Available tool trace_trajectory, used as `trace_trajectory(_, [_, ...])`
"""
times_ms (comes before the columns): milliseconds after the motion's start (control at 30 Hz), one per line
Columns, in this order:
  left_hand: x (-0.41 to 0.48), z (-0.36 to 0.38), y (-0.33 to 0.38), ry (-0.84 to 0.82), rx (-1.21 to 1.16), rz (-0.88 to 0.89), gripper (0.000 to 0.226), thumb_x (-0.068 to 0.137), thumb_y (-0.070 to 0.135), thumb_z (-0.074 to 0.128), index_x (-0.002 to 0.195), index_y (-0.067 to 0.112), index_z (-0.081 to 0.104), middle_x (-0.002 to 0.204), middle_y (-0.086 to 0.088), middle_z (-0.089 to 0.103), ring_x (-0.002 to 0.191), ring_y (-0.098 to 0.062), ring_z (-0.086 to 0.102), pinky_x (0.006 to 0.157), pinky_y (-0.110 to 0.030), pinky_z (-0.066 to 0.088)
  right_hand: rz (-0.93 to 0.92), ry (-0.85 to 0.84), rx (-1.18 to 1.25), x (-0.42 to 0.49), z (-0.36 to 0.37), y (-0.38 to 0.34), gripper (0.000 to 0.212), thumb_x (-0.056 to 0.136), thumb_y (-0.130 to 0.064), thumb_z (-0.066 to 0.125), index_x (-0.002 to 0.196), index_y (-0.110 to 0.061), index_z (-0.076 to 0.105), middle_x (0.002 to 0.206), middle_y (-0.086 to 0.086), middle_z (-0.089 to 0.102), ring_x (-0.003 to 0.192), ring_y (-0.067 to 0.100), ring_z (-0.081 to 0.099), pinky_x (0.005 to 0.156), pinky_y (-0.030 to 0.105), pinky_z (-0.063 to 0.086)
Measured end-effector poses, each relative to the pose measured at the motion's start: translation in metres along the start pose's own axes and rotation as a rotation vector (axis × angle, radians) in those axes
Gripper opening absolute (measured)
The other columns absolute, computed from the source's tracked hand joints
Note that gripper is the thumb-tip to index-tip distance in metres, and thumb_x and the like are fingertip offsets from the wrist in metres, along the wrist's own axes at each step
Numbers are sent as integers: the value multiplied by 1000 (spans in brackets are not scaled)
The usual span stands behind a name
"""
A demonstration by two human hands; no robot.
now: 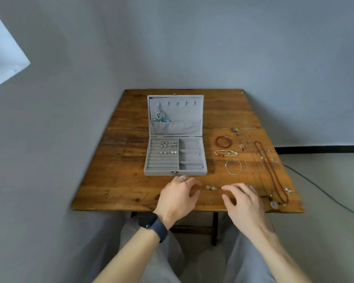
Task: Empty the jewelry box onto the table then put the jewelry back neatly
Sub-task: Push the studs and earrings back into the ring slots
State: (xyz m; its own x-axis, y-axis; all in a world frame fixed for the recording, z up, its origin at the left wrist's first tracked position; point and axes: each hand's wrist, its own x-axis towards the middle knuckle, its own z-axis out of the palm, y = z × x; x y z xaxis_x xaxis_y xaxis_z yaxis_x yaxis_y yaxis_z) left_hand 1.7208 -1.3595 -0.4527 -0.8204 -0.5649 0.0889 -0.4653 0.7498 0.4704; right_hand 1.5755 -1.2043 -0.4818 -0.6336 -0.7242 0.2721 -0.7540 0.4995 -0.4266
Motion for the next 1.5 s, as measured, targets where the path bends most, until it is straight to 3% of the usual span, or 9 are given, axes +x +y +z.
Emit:
trace_trajectory(67, [7,6,7,-8,35,3,32,99,40,50,131,35,56,122,7,61,115,-17,54,92,-35,52,-5,33,-66,-1,4,1,24,76,-20,83,99,-22,75,95,-5,68,85,20,57,66,28,48])
trace_trajectory(233, [26,19,19,-34,134,1,40,100,44,51,138,34,54,130,1,60,121,-22,53,96,-38,50,13,74,-157,3,12,2,26,76,-31,82,101,-24,77,96,-3,69,87,22,56,68,33,50])
trace_trajectory(500, [33,25,21,-43,150,24,22,101,37,52,116,32,66,116,5,62,110,-17,54,84,-33,52,22,74,-188,7,21,0,29,79,-41,78,104,-25,76,99,-2,67,90,22,54,66,34,48])
trace_trajectory(800, [17,-24,-17,95,-144,-68,14,100,32,55,113,30,60,103,12,61,90,-6,59,76,-27,56,-68,90,-10,21,22,-9,8,88,-31,70,95,-26,70,85,-8,73,82,15,57,64,29,47])
trace_trajectory(900, [15,-41,-40,167,-311,-122,11,99,27,58,110,28,61,102,13,64,90,-4,61,76,-25,56,-93,43,148,29,20,-21,10,90,-22,69,100,-22,66,86,-8,73,82,14,61,77,25,44])
trace_trajectory(1100, [19,-67,-82,265,-463,-266,15,99,26,61,110,30,70,101,17,70,96,4,63,81,-13,50,-127,-30,328,48,19,-56,10,90,-24,69,100,-23,67,91,-17,65,88,2,59,71,5,39])
trace_trajectory(1300, [44,-77,-116,224,-382,-363,13,93,32,68,106,29,70,97,18,69,94,5,62,82,-14,49,-142,-96,428,69,29,-77,13,88,-21,73,99,-26,68,92,-14,67,85,-3,63,72,8,50])
trace_trajectory(1500, [74,-82,-134,120,-253,-358,6,89,41,71,95,40,73,105,16,71,99,-4,63,88,-34,56,-101,-117,468,89,45,-85,15,89,-19,71,104,-22,72,90,-18,66,86,-6,62,73,5,48])
